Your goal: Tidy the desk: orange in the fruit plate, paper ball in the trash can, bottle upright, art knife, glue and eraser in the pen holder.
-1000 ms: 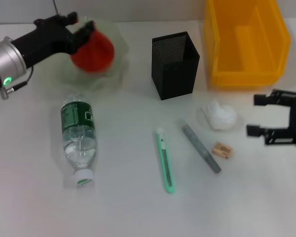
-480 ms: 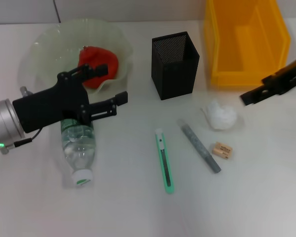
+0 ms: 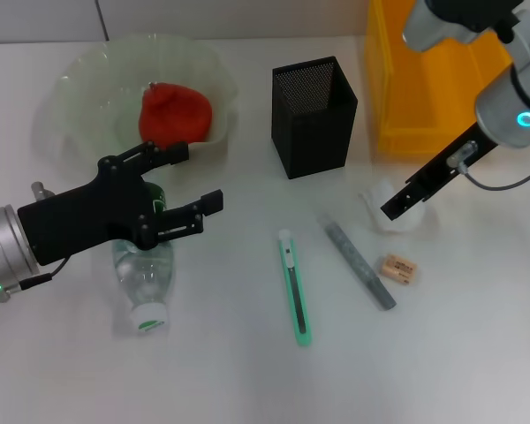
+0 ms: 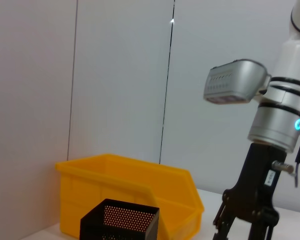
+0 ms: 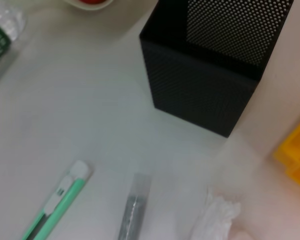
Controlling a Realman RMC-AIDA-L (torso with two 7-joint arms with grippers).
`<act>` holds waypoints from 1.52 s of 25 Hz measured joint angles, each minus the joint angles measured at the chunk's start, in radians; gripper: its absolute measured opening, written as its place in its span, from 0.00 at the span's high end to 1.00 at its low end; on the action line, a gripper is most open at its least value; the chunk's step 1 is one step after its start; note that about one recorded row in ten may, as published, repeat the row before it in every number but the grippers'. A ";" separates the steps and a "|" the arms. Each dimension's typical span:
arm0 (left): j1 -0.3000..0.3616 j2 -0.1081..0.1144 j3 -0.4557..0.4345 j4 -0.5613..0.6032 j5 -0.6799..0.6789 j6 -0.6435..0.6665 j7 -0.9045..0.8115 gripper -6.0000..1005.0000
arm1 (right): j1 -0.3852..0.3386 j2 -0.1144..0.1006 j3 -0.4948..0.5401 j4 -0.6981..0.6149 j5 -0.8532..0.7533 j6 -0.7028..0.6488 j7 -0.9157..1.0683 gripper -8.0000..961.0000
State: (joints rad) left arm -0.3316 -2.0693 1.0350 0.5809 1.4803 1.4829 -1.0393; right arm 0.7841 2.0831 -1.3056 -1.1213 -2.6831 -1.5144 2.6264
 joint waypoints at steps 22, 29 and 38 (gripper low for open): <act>0.039 0.006 -0.010 0.026 -0.003 0.122 0.006 0.16 | -0.133 -0.001 0.107 -0.380 0.007 -0.098 0.017 0.42; 0.126 0.000 -0.009 0.074 -0.011 0.176 0.012 0.16 | -0.197 -0.006 0.342 -0.498 0.054 0.043 -0.076 0.41; 0.158 0.000 -0.009 0.061 -0.011 0.179 0.012 0.16 | -0.133 -0.011 0.347 -0.134 0.096 0.418 -0.196 0.40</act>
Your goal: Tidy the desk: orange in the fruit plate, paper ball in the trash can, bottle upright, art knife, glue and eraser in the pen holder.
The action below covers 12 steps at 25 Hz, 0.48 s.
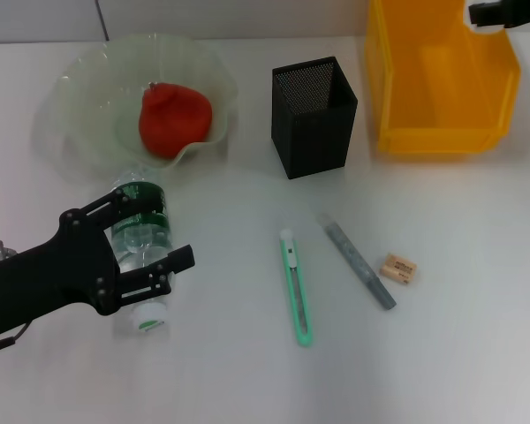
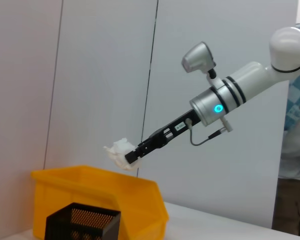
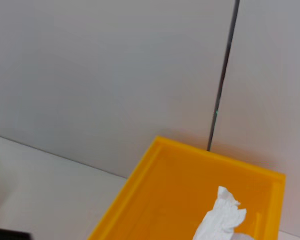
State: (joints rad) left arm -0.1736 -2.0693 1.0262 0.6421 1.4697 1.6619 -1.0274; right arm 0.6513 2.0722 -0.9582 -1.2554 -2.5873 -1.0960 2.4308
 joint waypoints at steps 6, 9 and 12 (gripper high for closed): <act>0.009 0.002 -0.005 0.010 0.001 0.003 -0.014 0.16 | 0.039 -0.008 0.001 0.104 -0.001 0.062 -0.057 0.39; 0.009 0.003 -0.009 0.026 0.001 0.005 -0.046 0.16 | 0.036 -0.002 0.001 0.105 0.022 0.063 -0.071 0.35; 0.010 0.002 -0.002 0.073 0.008 0.005 -0.100 0.16 | 0.015 0.003 0.005 0.088 0.097 0.056 -0.109 0.23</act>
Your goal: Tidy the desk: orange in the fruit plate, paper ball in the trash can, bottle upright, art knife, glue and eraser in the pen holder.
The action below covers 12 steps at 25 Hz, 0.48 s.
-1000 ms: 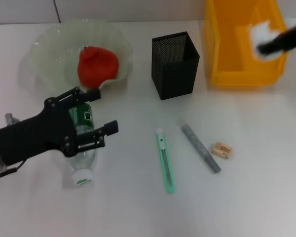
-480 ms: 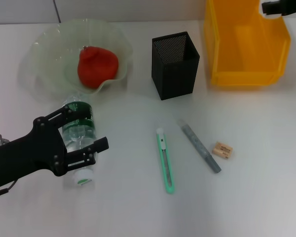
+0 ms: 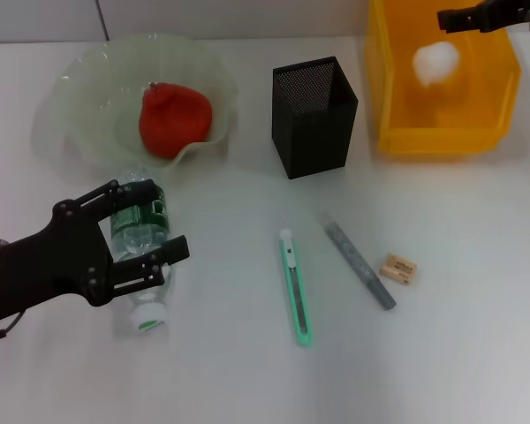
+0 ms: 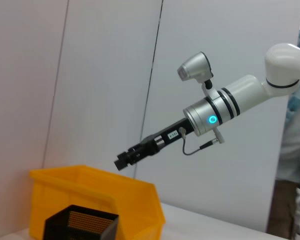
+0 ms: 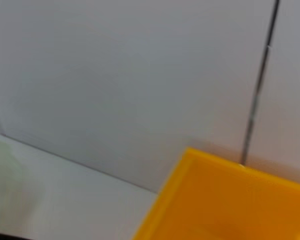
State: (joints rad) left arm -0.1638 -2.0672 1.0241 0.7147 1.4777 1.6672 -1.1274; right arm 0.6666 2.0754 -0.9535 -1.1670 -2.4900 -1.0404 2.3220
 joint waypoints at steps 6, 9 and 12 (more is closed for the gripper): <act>0.081 -0.007 0.074 0.282 0.060 -0.024 -0.221 0.16 | -0.198 0.011 -0.071 -0.214 0.282 -0.111 -0.102 0.14; 0.227 -0.004 0.239 0.614 0.132 -0.140 -0.357 0.16 | -0.357 0.010 -0.167 -0.296 0.465 -0.115 -0.209 0.13; 0.312 -0.003 0.333 0.853 0.241 -0.186 -0.418 0.16 | -0.481 0.011 -0.211 -0.323 0.591 -0.125 -0.332 0.13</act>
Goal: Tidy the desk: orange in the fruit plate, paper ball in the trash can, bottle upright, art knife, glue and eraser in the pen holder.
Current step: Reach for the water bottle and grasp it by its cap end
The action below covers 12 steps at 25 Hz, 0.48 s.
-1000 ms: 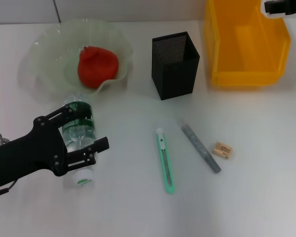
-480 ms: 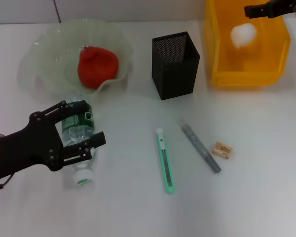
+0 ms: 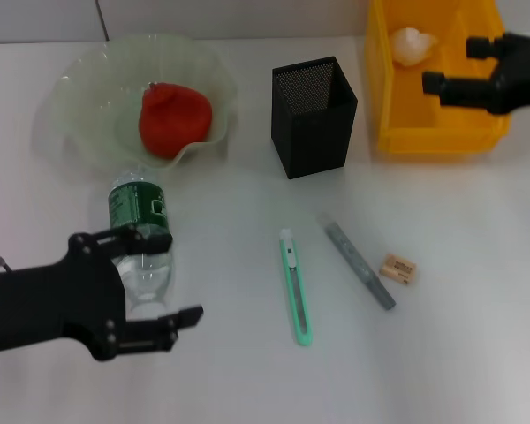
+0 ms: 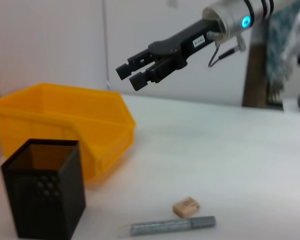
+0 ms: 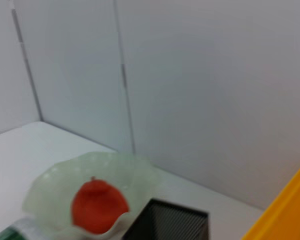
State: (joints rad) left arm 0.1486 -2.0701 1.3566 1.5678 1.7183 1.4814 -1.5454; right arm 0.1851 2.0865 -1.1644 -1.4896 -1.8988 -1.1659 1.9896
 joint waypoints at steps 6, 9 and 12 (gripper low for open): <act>-0.079 0.002 0.019 0.208 0.194 0.062 -0.196 0.17 | -0.107 0.001 0.011 0.053 0.115 -0.058 -0.111 0.13; -0.164 0.001 0.022 0.221 0.290 0.094 -0.276 0.17 | -0.123 0.001 0.028 0.083 0.146 -0.077 -0.142 0.13; -0.233 0.000 0.029 0.218 0.365 0.123 -0.342 0.17 | -0.132 0.001 0.034 0.101 0.159 -0.088 -0.147 0.13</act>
State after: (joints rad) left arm -0.0847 -2.0704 1.3853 1.7863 2.0832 1.6042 -1.8879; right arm 0.0532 2.0871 -1.1303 -1.3888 -1.7398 -1.2539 1.8427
